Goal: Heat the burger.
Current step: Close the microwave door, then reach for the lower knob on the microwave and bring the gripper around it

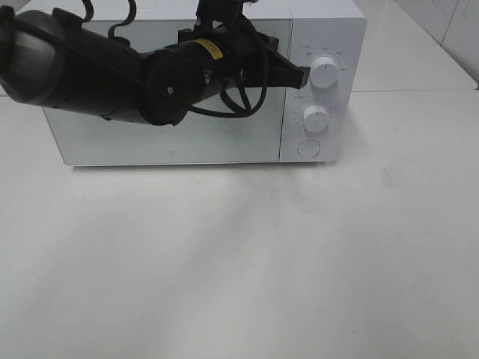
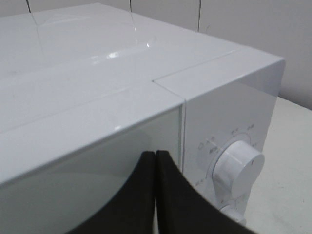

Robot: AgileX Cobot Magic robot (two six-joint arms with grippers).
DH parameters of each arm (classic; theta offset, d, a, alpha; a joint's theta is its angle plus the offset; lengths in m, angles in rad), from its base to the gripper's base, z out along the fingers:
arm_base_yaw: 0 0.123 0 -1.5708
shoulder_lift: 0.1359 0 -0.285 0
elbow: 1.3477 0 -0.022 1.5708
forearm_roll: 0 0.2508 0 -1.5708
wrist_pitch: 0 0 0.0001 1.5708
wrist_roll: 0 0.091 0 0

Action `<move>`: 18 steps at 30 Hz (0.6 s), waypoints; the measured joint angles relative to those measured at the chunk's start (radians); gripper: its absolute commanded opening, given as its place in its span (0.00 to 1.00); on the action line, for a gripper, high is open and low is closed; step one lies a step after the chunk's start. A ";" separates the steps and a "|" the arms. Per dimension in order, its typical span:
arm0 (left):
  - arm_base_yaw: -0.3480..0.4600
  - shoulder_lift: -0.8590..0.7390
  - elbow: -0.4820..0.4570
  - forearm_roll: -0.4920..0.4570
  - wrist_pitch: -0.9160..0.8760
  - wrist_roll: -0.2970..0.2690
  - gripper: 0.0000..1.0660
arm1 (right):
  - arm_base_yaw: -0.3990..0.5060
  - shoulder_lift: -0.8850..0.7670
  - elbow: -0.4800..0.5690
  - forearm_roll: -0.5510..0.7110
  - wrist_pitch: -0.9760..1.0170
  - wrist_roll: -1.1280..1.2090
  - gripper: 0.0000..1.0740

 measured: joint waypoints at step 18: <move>-0.079 -0.129 -0.010 -0.041 0.477 0.000 0.65 | 0.000 0.000 0.000 0.000 0.000 0.000 0.69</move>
